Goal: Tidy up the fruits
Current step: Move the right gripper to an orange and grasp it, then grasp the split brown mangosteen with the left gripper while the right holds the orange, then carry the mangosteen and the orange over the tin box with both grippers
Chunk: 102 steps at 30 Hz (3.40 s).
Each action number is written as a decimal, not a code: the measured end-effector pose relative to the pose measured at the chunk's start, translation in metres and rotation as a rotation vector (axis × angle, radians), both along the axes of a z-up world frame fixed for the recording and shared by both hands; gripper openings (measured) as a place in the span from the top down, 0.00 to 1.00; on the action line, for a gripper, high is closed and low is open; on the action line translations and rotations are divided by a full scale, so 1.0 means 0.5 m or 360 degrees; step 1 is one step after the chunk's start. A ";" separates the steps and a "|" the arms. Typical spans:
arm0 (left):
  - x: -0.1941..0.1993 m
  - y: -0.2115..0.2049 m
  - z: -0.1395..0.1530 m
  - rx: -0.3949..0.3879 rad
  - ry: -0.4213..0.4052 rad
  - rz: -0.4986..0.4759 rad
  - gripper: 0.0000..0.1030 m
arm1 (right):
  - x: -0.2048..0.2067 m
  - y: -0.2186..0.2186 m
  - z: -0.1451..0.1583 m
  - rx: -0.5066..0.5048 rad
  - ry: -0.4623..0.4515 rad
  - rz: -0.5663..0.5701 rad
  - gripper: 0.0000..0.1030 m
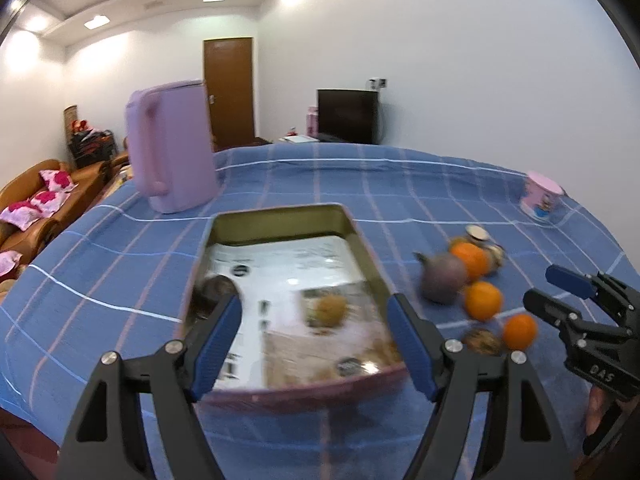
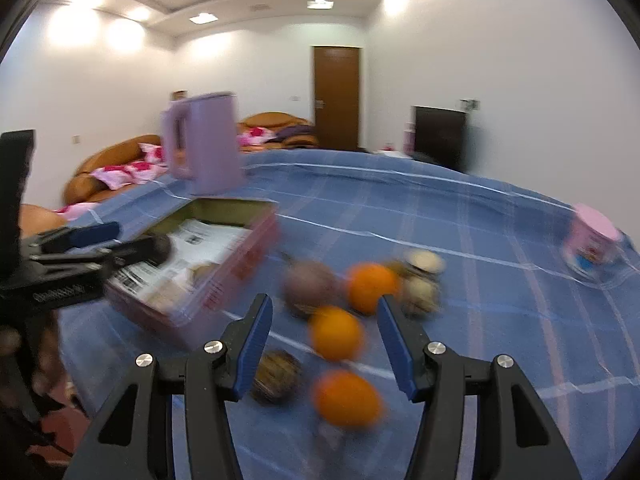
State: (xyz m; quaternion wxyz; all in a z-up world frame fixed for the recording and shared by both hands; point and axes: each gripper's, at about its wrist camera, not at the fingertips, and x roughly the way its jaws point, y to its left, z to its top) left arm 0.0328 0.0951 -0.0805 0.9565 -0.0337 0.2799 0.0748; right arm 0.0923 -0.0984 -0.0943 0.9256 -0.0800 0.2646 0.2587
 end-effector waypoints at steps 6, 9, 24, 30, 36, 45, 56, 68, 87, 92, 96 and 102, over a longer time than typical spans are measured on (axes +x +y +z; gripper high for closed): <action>0.000 -0.081 -0.004 0.0044 0.0019 -0.0132 0.25 | 0.000 -0.041 -0.028 0.0018 0.0093 0.0018 0.45; -0.002 -0.116 -0.010 0.0071 0.0023 -0.0193 0.25 | 0.005 -0.032 -0.031 0.0021 0.0115 0.0054 0.45; -0.002 -0.170 -0.031 0.0067 0.0067 -0.0308 0.25 | 0.024 0.003 -0.070 -0.0085 0.0324 0.0203 0.61; 0.005 -0.197 -0.038 0.0100 0.0087 -0.0364 0.25 | 0.022 -0.032 -0.058 0.0009 0.0256 0.0078 0.62; 0.035 -0.208 -0.048 0.0064 0.0164 -0.0408 0.33 | 0.035 -0.072 -0.057 0.0032 0.0240 -0.0068 0.62; 0.069 -0.212 -0.075 -0.0024 0.0299 -0.0441 0.46 | 0.036 -0.078 -0.057 0.0080 0.0258 -0.0039 0.62; 0.084 -0.218 -0.094 -0.0057 0.0325 -0.0429 0.59 | 0.023 -0.074 -0.054 0.0068 0.0211 -0.0006 0.62; 0.056 -0.198 -0.078 -0.0085 0.0150 -0.0371 0.59 | 0.000 -0.080 -0.041 0.0102 0.0079 0.0011 0.62; 0.027 -0.198 -0.063 -0.0053 -0.0011 -0.0348 0.59 | -0.022 -0.087 -0.031 0.0141 -0.0035 0.0023 0.62; 0.020 -0.200 -0.057 -0.0030 -0.0046 -0.0339 0.59 | -0.028 -0.089 -0.029 0.0148 -0.0067 0.0028 0.62; 0.015 -0.201 -0.053 -0.0016 -0.0073 -0.0324 0.59 | -0.033 -0.090 -0.027 0.0151 -0.0089 0.0035 0.62; 0.012 -0.197 -0.047 -0.0008 -0.0104 -0.0304 0.59 | -0.040 -0.091 -0.025 0.0154 -0.0121 0.0042 0.62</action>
